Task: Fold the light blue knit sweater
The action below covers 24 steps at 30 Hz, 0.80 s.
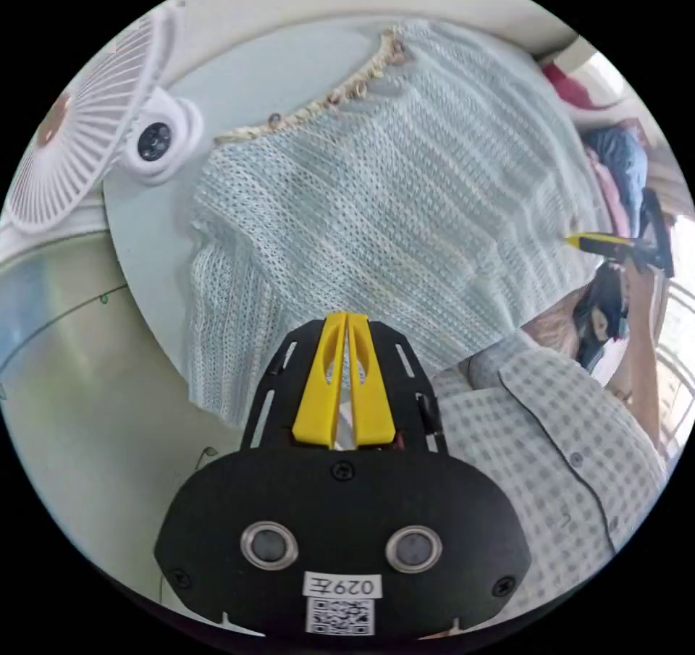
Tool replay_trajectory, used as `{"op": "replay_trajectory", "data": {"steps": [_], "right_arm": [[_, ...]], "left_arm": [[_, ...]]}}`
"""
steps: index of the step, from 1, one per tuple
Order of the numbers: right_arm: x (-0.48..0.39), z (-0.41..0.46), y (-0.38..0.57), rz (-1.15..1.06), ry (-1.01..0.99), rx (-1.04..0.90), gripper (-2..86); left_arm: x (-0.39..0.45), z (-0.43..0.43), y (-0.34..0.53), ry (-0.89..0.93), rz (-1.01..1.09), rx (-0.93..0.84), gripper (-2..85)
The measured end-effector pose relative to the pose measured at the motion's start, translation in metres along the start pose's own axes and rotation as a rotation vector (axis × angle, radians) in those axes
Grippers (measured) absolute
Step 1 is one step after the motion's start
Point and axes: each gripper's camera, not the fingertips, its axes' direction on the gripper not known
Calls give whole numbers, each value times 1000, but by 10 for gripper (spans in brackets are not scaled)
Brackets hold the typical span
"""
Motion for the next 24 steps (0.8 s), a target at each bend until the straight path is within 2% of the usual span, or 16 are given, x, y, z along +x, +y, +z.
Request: {"op": "replay_trajectory", "data": {"steps": [2, 6, 11, 14, 16, 17, 19, 21, 24], "right_arm": [[-13, 3, 19, 35, 63, 56, -5], [-34, 9, 47, 67, 168, 83, -4], [-34, 0, 47, 29, 176, 67, -4], [-25, -13, 30, -66, 76, 61, -4], [-15, -19, 15, -117, -22, -4, -4], [-8, -26, 11, -174, -72, -47, -4], [14, -55, 20, -199, -97, 42, -4], [68, -101, 45, -112, -86, 204, -4], [157, -136, 72, 32, -192, 329, -3]], "left_arm": [[25, 6, -11, -156, 29, -14, -10], [53, 2, -38, -314, 116, 18, -10], [59, -25, -100, -474, 173, 85, -10], [52, -40, -146, -547, 172, 90, -10], [41, -50, -165, -493, 157, 43, -10], [32, -61, -167, -371, 133, 36, -10], [24, -88, -146, -171, 71, 153, -10], [30, -105, -100, 41, 54, 284, -10], [57, -84, -61, 208, 80, 271, -10]]}}
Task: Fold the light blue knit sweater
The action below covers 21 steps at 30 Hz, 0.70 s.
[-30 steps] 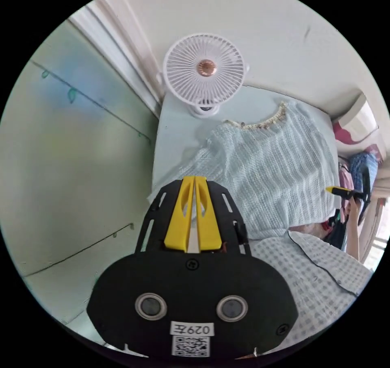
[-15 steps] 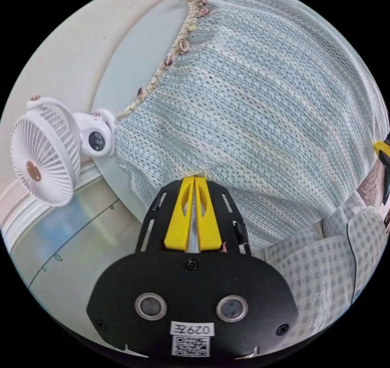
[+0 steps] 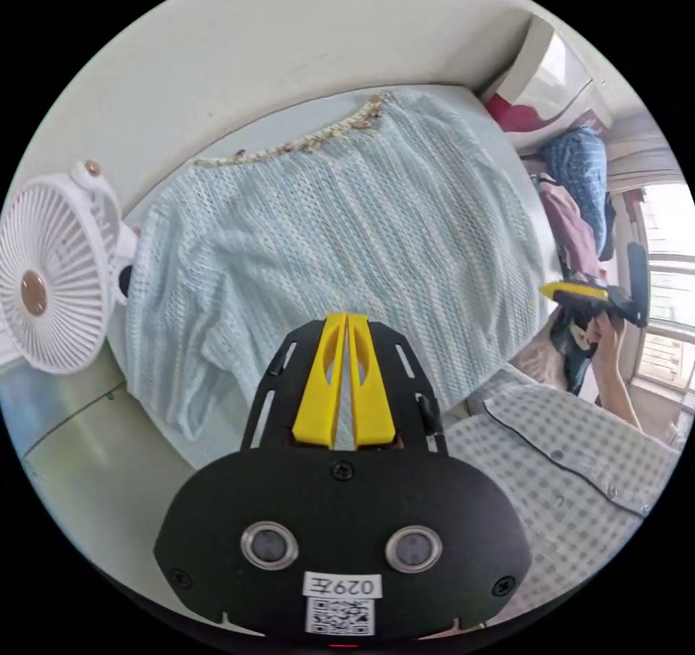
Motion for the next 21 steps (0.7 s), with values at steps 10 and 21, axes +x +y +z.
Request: {"op": "replay_trajectory", "data": {"steps": [10, 21], "right_arm": [[73, -4, -49, -45, -518, -201, 1], [16, -66, -80, -382, -458, -295, 3]], "left_arm": [[85, 33, -14, 152, 75, 50, -7], [91, 45, -78, 259, 67, -6, 77]]}}
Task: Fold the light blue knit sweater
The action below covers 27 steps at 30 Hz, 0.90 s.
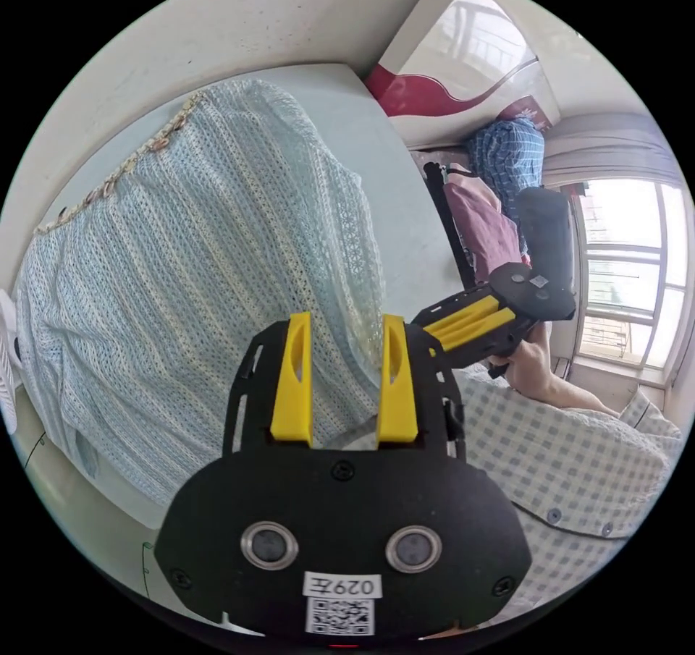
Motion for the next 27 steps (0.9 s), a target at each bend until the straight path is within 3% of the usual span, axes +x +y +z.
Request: {"op": "replay_trajectory", "data": {"steps": [3, 7, 12, 16, 18, 19, 27], "right_arm": [[8, -18, 4, -37, -29, -19, 8], [37, -69, 24, 50, -18, 141, 16], [76, -85, 4, 230, 30, 90, 127], [82, -66, -27, 205, -119, 75, 106], [86, -68, -34, 186, -246, 94, 32], [86, -76, -33, 197, -225, 115, 26], [22, -303, 16, 282, 525, 541, 6]], "left_arm": [[-13, 2, 3, 30, -37, 15, 2], [-33, -5, 16, 37, -88, 44, -8], [-61, -7, 32, 129, -141, 88, -10], [-70, -4, 34, 202, -148, 105, -10], [-76, -4, 36, 252, -148, 115, -10], [-77, -5, 37, 253, -150, 119, -10], [-119, -17, 82, 115, -304, 151, -9]]}}
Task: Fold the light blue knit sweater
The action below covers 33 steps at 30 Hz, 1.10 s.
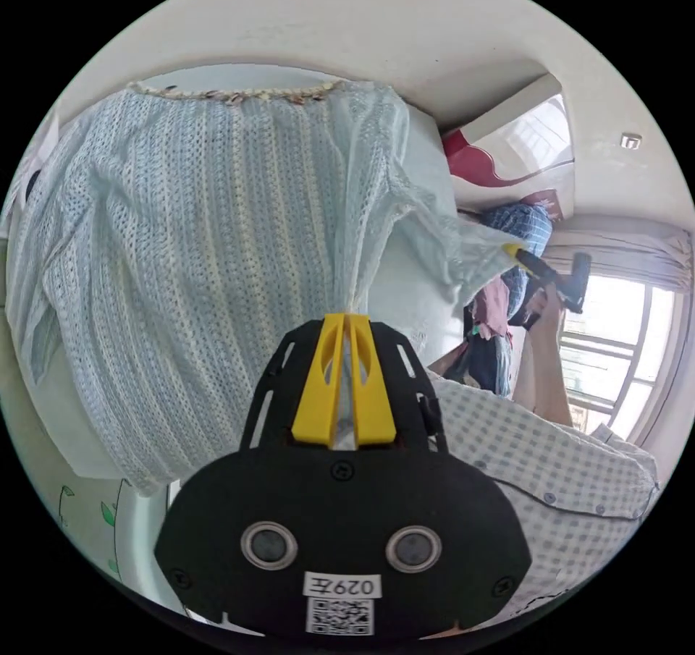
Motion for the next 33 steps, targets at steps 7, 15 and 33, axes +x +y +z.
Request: {"op": "replay_trajectory", "data": {"steps": [7, 15, 33], "right_arm": [[-4, -104, -58, -14, 60, 214, 6], [-135, -83, -125, -202, -48, 25, 12], [-176, 189, -63, -240, -250, -538, -1]], "left_arm": [[-25, 3, 6, 83, -38, 24, -7], [-8, 50, 5, -164, -6, -102, -10], [11, -10, 74, -281, -154, 51, -10]]}}
